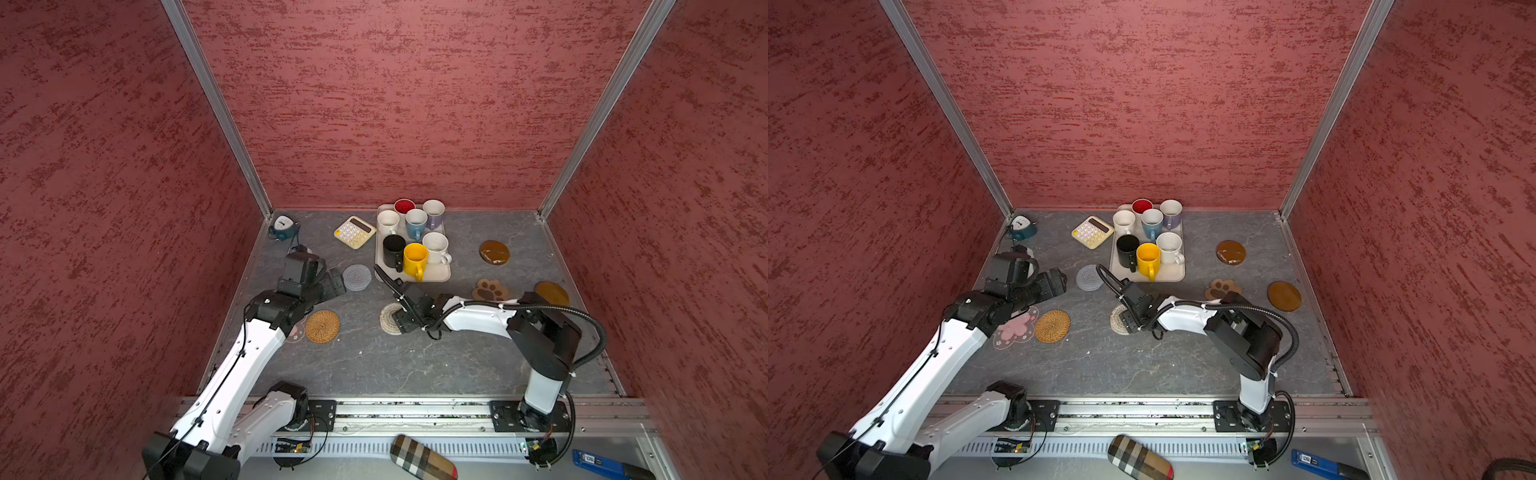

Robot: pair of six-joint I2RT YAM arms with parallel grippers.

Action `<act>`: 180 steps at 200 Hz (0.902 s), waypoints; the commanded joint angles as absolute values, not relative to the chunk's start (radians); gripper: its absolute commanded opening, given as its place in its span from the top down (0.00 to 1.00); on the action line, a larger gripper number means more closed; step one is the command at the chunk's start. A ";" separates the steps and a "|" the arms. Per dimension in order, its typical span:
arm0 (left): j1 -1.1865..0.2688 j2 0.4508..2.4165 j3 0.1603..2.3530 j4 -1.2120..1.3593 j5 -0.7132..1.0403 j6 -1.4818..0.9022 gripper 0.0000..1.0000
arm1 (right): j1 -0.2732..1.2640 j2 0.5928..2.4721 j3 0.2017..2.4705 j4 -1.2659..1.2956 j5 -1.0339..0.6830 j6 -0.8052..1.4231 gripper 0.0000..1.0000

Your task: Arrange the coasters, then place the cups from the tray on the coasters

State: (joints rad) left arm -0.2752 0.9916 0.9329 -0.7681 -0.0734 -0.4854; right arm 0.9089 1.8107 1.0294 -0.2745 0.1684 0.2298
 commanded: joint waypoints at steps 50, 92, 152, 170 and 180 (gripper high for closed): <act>-0.270 1.144 0.965 -0.664 -0.027 -0.450 0.01 | 0.910 1.718 1.051 -0.336 0.186 0.229 0.24; -0.271 1.275 1.044 -0.665 0.000 -0.421 0.11 | 0.877 1.604 1.057 -0.318 0.147 0.226 0.22; -0.273 1.475 1.173 -0.695 0.010 -0.389 0.08 | 0.811 1.349 0.910 -0.167 0.072 0.196 0.06; -0.279 1.541 1.220 -0.718 0.006 -0.371 0.08 | 0.773 1.256 0.844 -0.112 0.049 0.205 0.03; -0.282 1.577 1.253 -0.734 0.000 -0.363 0.08 | 0.747 1.199 0.800 -0.065 0.027 0.213 0.01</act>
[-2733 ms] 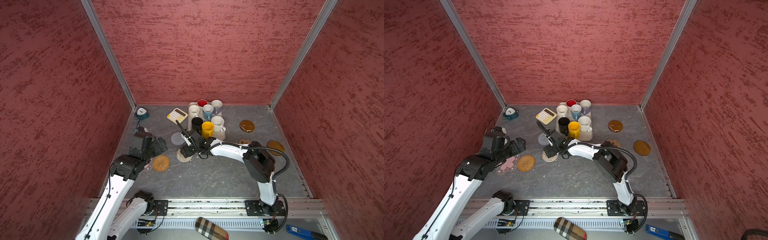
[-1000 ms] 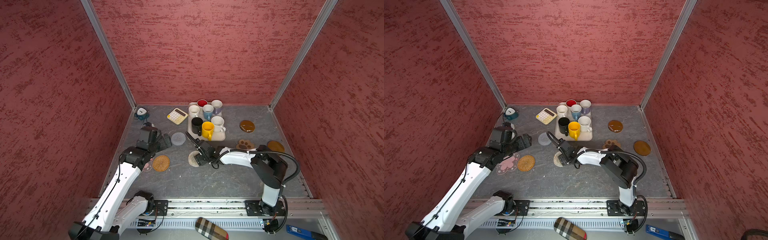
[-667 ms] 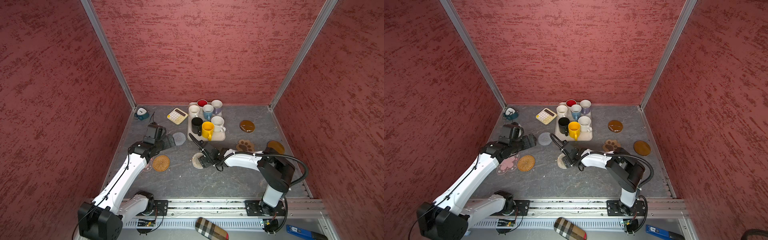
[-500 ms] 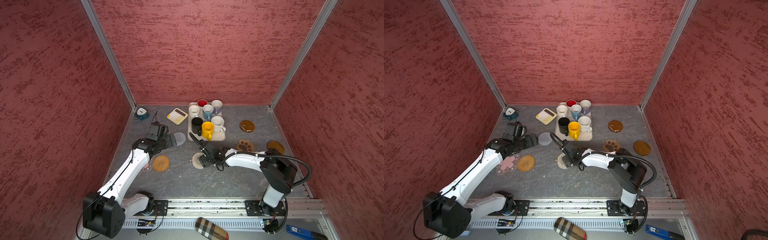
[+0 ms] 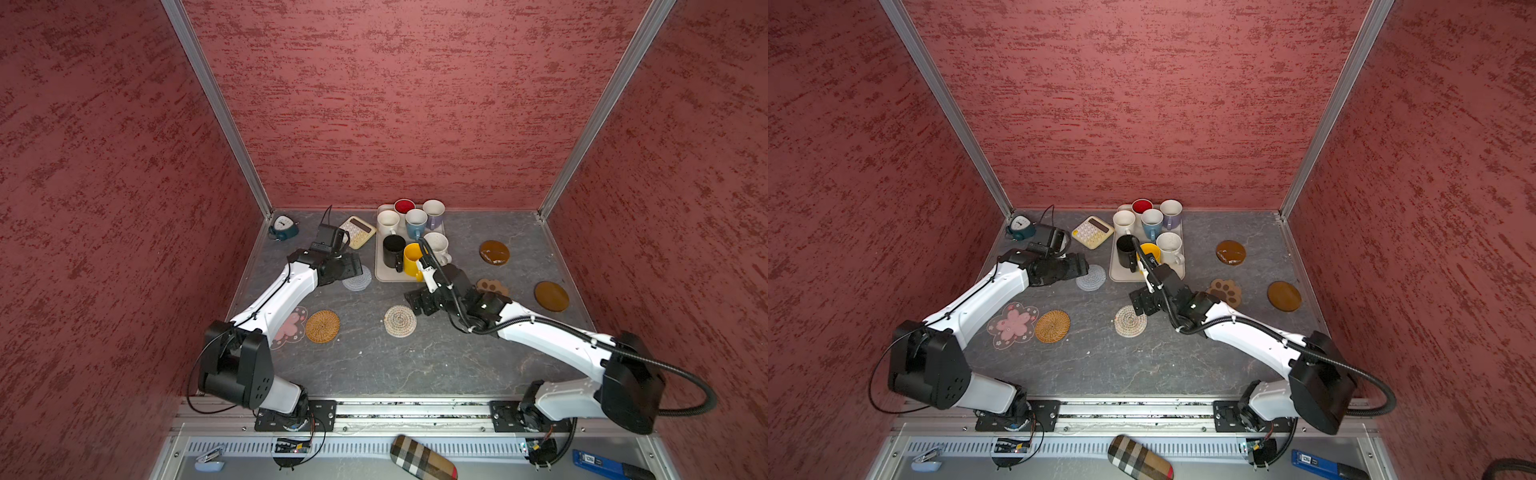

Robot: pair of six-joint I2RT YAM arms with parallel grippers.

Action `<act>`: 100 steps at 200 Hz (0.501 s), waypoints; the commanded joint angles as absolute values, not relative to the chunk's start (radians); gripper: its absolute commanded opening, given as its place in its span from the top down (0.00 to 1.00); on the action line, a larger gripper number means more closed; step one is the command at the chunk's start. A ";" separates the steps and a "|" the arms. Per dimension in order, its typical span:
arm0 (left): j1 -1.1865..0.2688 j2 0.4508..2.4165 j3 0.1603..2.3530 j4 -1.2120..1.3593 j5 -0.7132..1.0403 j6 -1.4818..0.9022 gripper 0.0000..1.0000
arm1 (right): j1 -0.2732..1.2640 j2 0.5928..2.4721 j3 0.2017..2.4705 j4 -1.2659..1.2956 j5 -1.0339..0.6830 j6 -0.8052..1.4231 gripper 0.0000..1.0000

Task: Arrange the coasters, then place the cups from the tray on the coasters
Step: 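Move left gripper over the grey-blue rope coaster while right gripper rises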

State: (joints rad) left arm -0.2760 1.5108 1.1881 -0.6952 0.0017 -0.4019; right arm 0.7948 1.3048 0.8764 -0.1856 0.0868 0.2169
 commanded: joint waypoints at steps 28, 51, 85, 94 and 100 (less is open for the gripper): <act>-0.284 1.674 1.333 -0.779 -0.017 -0.361 0.09 | 0.689 1.051 0.678 0.059 -0.007 0.252 0.01; -0.293 1.738 1.386 -0.813 -0.038 -0.349 0.12 | 0.656 0.987 0.620 0.093 0.004 0.268 0.01; -0.299 1.824 1.459 -0.845 -0.056 -0.339 0.17 | 0.627 0.972 0.574 0.131 -0.003 0.286 0.01; -0.301 1.845 1.473 -0.845 -0.061 -0.343 0.18 | 0.620 0.977 0.568 0.143 -0.007 0.296 0.01; -0.302 1.856 1.478 -0.844 -0.064 -0.348 0.19 | 0.615 0.980 0.565 0.149 -0.008 0.301 0.01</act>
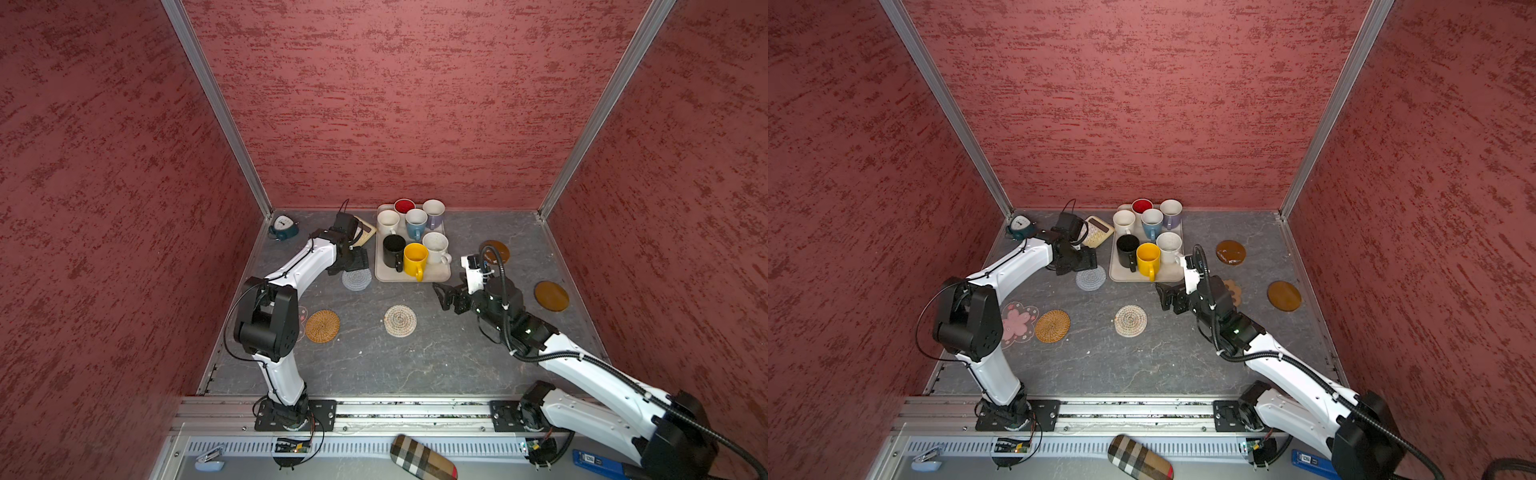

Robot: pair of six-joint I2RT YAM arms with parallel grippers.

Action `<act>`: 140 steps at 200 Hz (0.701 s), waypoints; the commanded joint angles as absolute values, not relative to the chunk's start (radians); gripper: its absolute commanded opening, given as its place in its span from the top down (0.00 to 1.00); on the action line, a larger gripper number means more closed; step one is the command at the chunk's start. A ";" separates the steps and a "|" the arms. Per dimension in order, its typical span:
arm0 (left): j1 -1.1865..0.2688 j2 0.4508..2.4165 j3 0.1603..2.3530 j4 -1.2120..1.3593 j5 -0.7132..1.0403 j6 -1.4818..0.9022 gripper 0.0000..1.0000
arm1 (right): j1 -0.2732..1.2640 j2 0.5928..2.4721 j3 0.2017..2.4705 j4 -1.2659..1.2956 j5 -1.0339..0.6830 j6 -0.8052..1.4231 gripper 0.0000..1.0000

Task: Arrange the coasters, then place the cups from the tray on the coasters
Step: 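Move left gripper over the grey-blue rope coaster while right gripper rises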

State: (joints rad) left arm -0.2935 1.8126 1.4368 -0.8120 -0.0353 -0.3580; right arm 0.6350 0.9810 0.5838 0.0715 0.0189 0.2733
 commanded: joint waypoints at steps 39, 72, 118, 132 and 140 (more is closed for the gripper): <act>-0.305 1.930 1.511 -0.844 -0.074 -0.353 0.22 | 0.591 0.989 0.547 0.174 -0.003 0.318 0.01; -0.309 1.991 1.560 -0.856 -0.083 -0.348 0.31 | 0.579 0.989 0.535 0.186 -0.011 0.325 0.01; -0.311 2.071 1.622 -0.868 -0.087 -0.347 0.33 | 0.571 0.997 0.532 0.187 -0.013 0.328 0.01; -0.313 2.087 1.625 -0.865 -0.083 -0.347 0.33 | 0.569 1.002 0.532 0.188 -0.014 0.328 0.01; -0.313 2.096 1.626 -0.862 -0.081 -0.347 0.33 | 0.566 1.005 0.533 0.188 -0.014 0.329 0.01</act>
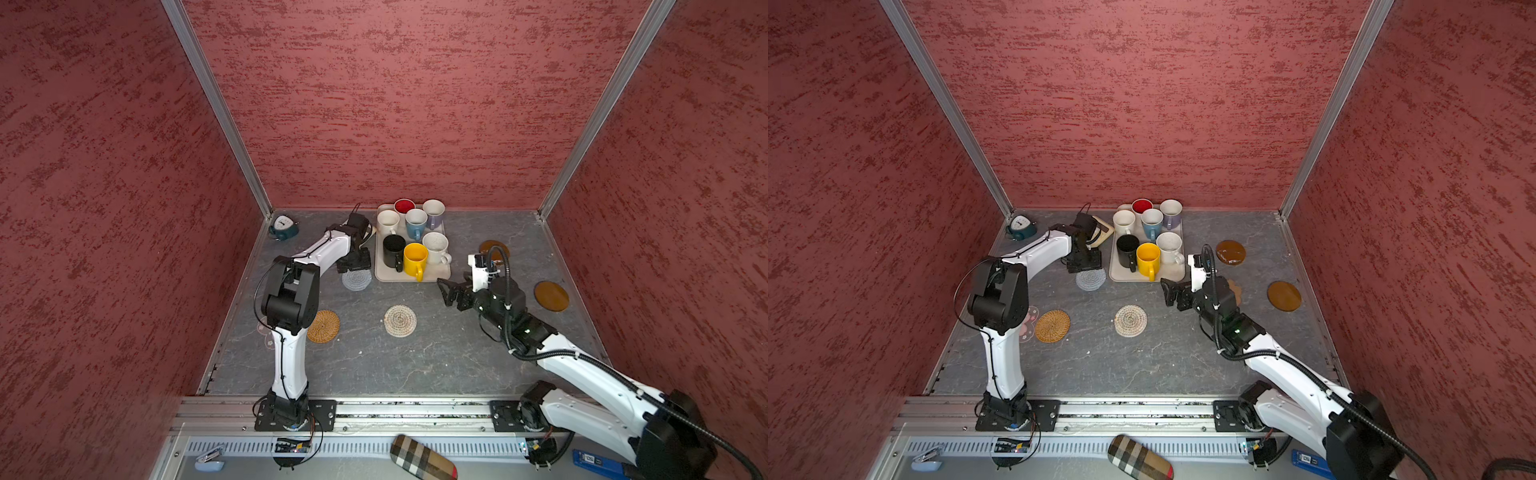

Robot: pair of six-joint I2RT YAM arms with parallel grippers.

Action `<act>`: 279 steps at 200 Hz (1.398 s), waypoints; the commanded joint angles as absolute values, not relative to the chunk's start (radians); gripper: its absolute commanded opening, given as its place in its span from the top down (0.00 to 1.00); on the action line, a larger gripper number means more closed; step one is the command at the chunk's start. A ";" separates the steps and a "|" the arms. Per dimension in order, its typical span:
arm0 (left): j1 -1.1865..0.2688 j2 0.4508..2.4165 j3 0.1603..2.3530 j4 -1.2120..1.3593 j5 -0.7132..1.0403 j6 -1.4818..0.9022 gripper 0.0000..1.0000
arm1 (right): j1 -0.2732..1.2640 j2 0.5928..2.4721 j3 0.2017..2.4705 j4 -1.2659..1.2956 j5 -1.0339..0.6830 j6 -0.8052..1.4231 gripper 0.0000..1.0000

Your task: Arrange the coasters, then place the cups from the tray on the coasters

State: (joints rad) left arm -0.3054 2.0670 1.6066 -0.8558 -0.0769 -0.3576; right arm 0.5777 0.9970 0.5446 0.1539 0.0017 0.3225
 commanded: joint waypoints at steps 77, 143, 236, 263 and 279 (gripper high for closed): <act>-0.332 2.128 1.594 -0.847 -0.104 -0.334 0.46 | 0.558 1.037 0.539 0.190 -0.021 0.331 0.01; -0.357 2.114 1.518 -0.810 -0.107 -0.341 0.48 | 0.554 1.034 0.541 0.178 -0.023 0.332 0.01; -0.390 2.037 1.339 -0.721 -0.088 -0.372 0.49 | 0.550 1.038 0.551 0.151 -0.029 0.343 0.01; -0.402 1.997 1.295 -0.712 -0.094 -0.380 0.50 | 0.549 1.039 0.554 0.145 -0.029 0.351 0.01; -0.412 1.966 1.263 -0.705 -0.102 -0.394 0.50 | 0.549 1.039 0.562 0.140 -0.033 0.357 0.01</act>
